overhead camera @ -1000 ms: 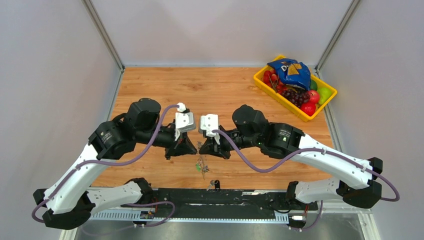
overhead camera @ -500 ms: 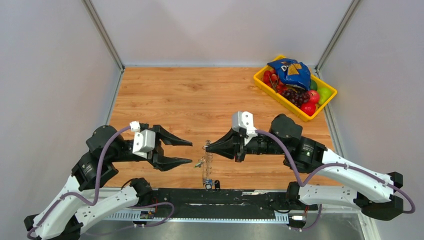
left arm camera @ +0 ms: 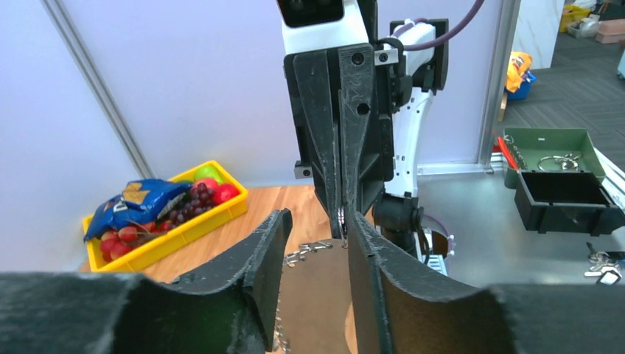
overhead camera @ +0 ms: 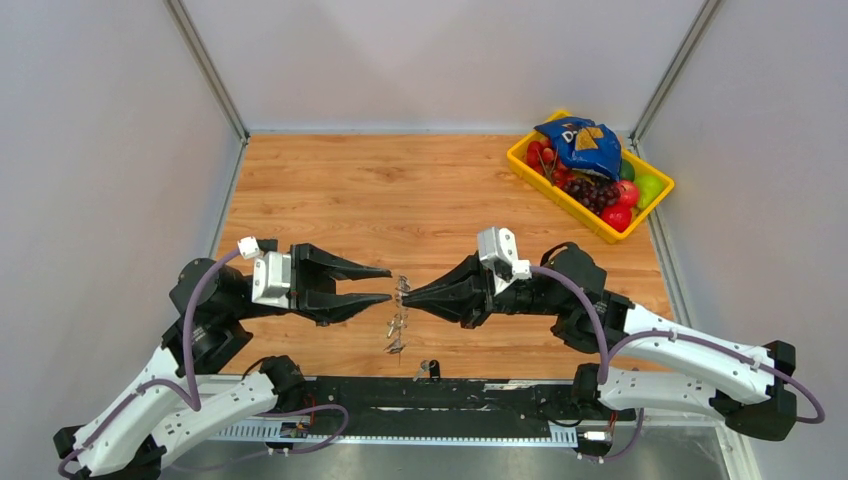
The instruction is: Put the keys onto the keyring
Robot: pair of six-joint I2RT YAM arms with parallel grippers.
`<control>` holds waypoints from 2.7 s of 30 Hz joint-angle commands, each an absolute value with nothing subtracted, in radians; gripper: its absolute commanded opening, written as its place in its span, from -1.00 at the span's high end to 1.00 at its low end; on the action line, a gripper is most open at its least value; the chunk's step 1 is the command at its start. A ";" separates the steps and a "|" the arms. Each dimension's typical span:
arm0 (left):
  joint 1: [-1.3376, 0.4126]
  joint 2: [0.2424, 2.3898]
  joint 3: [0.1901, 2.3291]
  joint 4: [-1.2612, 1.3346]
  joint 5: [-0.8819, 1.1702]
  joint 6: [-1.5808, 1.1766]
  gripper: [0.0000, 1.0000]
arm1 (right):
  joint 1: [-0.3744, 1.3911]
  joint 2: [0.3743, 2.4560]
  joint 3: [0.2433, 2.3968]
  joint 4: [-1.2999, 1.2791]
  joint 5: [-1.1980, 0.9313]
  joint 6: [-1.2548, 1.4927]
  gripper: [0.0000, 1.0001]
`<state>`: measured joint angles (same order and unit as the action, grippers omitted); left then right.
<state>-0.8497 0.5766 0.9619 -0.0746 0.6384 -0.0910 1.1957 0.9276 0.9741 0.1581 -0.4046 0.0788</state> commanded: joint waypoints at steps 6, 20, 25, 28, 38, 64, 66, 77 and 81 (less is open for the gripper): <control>-0.853 0.600 0.962 0.030 0.698 -0.129 0.21 | 1.222 0.891 0.931 0.428 -0.388 0.075 1.00; -0.852 0.601 0.943 0.097 0.754 -0.176 0.21 | 1.265 0.905 0.869 0.594 -0.312 0.013 1.00; -0.852 0.598 0.928 0.148 0.750 -0.201 0.21 | 1.293 0.921 0.816 0.736 -0.289 -0.045 1.00; -0.853 0.600 0.919 0.173 0.750 -0.216 0.21 | 1.300 0.940 0.813 0.778 -0.289 -0.048 1.00; -0.853 0.613 0.906 0.217 0.769 -0.253 0.26 | 1.315 0.960 0.821 0.837 -0.263 -0.080 1.00; -0.853 0.653 0.977 0.087 0.675 -0.224 0.99 | 1.331 0.932 0.854 0.653 -0.206 -0.127 1.00; -0.852 0.654 0.995 0.049 0.649 -0.195 0.99 | 1.331 0.911 0.865 0.569 -0.181 -0.129 0.86; -0.852 0.657 1.047 -0.144 0.517 -0.099 0.99 | 1.331 0.725 0.840 0.191 0.018 -0.113 0.08; -0.853 0.656 1.055 -0.210 0.462 -0.061 0.99 | 1.330 0.675 0.815 0.075 0.148 -0.049 -0.07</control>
<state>-0.8497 0.6605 1.0050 -0.1627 0.5362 -0.1223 1.3266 0.7162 0.8230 0.2291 -0.0105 -0.1150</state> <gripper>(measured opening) 0.008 0.513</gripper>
